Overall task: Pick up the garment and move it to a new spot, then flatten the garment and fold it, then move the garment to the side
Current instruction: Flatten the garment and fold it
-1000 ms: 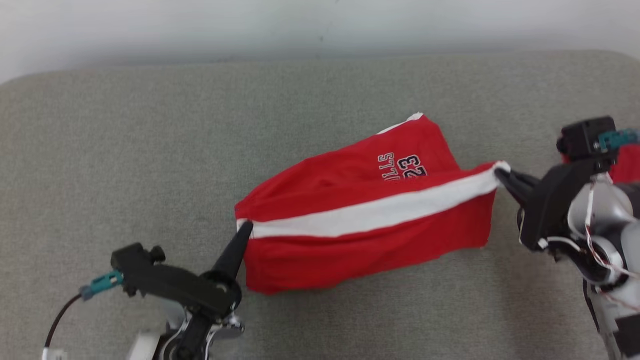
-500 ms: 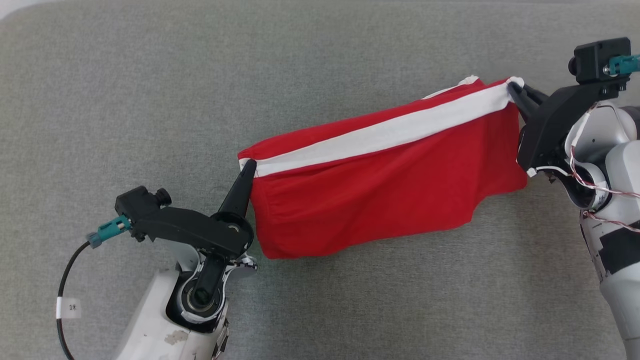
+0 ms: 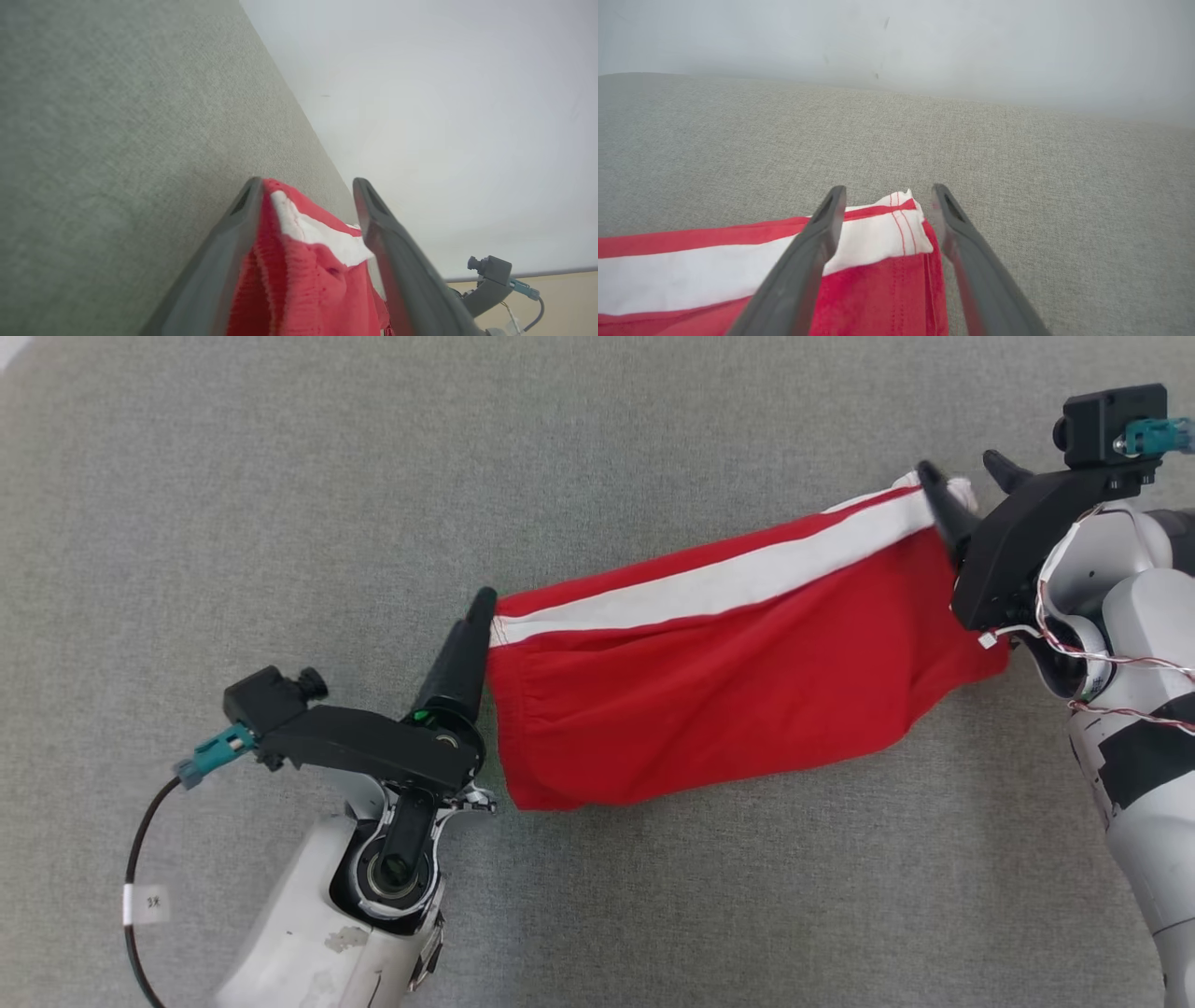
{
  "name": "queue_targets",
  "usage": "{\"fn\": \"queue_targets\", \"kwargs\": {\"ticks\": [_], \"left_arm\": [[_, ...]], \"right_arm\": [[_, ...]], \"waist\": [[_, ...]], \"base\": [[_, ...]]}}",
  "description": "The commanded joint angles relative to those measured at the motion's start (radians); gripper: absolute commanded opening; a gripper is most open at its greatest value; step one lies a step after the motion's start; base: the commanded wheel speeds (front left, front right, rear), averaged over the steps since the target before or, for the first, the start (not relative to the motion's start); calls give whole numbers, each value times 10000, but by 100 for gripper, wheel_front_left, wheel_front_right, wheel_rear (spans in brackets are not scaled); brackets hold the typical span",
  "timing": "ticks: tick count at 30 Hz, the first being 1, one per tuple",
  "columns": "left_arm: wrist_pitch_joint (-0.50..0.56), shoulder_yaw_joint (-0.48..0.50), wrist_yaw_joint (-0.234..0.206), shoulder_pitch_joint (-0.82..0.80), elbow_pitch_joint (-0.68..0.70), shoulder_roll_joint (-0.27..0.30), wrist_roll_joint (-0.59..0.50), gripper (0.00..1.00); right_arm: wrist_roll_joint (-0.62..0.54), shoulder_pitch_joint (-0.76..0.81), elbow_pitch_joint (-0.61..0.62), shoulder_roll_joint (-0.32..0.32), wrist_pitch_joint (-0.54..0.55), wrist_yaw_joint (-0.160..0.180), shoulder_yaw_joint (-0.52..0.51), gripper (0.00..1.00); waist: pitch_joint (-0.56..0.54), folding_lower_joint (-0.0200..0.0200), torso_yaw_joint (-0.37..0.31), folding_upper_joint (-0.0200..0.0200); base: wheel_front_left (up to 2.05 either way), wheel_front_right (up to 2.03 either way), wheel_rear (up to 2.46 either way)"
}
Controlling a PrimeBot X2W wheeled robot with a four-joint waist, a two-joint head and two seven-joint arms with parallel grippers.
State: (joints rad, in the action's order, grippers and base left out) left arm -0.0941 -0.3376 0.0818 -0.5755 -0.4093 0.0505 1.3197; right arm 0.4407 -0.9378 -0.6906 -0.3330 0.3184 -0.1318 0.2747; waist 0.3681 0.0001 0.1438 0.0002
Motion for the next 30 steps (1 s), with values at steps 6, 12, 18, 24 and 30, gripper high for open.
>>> {"fn": "queue_targets", "kwargs": {"ticks": [6, 12, 18, 24, 30], "left_arm": [[-1443, -57, 105, 131, -21, 755, -1889, 100], [-1712, 216, -306, 666, 525, 1452, -4450, 100], [-1699, 1052, -551, 1848, 1532, 1448, -7242, 100], [-1702, 1626, -392, 2614, 1757, 1324, -8615, 100], [-1703, 2137, -267, 3147, 1957, 1026, -9337, 100]], "right_arm": [[722, 229, -237, -167, 35, 28, 268, 100], [1193, 620, -395, -463, 607, 28, 349, 100], [1520, 1020, -606, -650, 998, 28, 199, 100], [1435, 1182, -994, -577, 1012, 28, -43, 100], [1175, 1138, -1500, -516, 959, 28, -271, 100]], "waist": [[-630, -1, -72, -2], [-1006, -1, -88, -2], [-1063, -1, -7, -2], [-927, -1, 179, -2], [-778, -1, 425, -2]], "base": [[0, 0, 0], [0, 0, 0], [0, 0, 0], [0, 0, 0], [0, 0, 0]]}}
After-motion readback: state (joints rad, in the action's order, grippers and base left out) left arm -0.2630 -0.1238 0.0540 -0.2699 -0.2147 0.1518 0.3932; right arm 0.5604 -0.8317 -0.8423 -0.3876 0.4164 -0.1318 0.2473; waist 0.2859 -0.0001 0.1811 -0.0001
